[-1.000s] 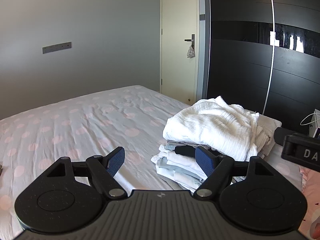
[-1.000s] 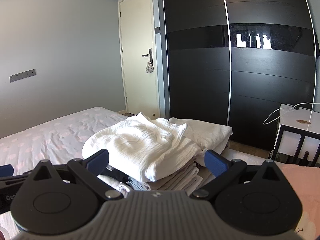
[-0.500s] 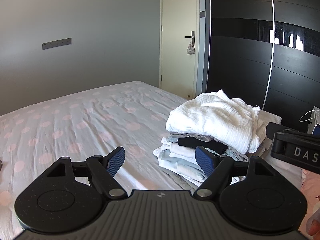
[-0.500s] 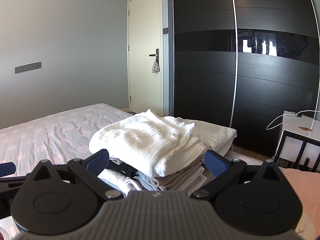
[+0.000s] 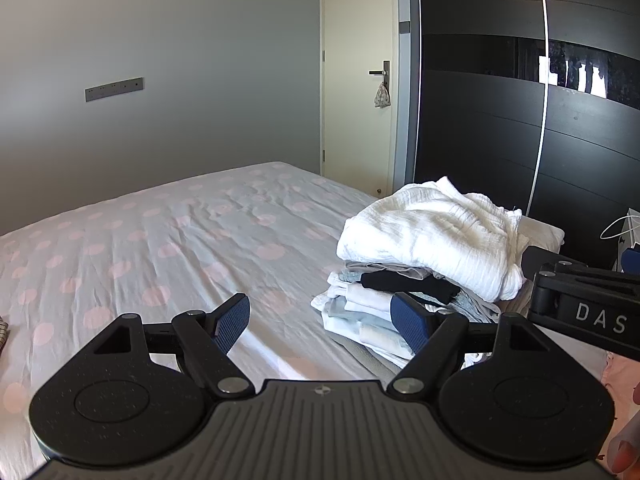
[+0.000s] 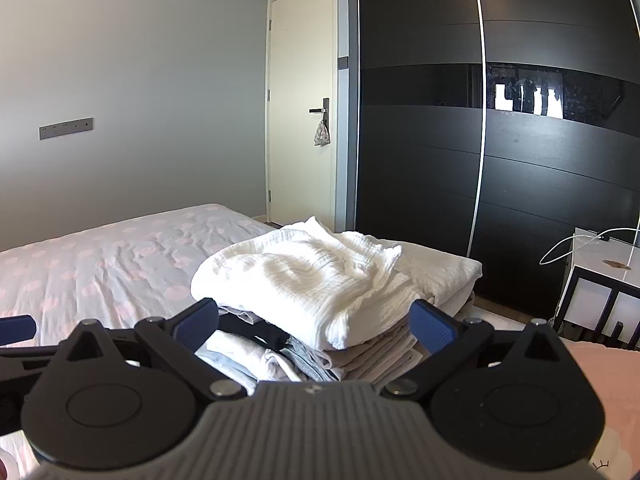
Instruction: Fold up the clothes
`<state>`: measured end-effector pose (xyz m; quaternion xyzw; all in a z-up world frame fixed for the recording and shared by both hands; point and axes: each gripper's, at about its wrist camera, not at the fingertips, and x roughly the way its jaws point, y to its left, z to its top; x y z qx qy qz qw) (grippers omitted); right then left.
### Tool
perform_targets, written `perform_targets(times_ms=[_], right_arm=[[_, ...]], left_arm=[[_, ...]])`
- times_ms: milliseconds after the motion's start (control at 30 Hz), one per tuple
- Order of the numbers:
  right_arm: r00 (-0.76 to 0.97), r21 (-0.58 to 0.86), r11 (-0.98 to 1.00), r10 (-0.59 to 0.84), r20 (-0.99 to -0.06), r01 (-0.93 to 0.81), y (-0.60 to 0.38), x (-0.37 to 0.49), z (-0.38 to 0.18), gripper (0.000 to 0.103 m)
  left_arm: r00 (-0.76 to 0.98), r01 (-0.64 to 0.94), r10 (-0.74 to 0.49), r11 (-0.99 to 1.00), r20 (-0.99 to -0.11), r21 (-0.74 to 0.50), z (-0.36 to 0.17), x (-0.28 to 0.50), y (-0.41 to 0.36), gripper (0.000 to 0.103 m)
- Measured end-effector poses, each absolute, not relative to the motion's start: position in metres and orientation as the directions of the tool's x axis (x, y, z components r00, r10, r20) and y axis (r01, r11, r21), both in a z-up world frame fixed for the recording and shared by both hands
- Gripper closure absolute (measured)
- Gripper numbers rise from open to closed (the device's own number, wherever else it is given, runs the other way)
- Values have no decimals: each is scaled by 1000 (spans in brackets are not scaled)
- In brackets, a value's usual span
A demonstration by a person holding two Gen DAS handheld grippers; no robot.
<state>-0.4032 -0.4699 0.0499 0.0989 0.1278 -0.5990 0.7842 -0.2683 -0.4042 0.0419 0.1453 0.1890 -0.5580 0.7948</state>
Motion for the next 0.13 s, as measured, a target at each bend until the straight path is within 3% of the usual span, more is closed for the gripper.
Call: perform_targets(times_ms=[133], right_arm=[[258, 2, 271, -913, -317, 962, -469, -402, 50, 1]], left_arm=[[306, 944, -838, 330, -451, 26, 41, -269, -401, 26]])
